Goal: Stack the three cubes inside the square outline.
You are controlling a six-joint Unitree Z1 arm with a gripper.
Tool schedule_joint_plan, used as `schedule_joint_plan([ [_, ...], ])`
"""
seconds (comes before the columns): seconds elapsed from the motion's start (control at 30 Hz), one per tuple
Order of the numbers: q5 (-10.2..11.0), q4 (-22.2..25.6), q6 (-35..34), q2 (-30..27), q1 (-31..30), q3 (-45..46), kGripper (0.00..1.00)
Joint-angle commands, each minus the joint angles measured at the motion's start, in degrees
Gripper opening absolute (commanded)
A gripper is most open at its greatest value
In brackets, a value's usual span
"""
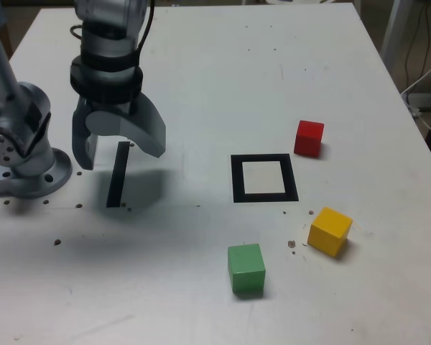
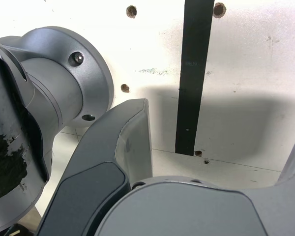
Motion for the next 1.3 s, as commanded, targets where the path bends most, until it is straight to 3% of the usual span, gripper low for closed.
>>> schedule_joint_plan([
  [0.0,0.0,0.0,0.1,-0.3,0.0,0.0,0.99],
  [0.43,0.4,0.4,0.1,0.0,-0.1,-1.2,0.99],
  [0.6,0.9,3.6,0.4,1.6,-0.5,-6.8,0.99],
  [0.93,2.4,12.9,3.8,12.8,-1.6,-27.2,0.99],
  [1.27,3.8,15.6,8.9,21.0,-1.5,-38.5,0.99],
])
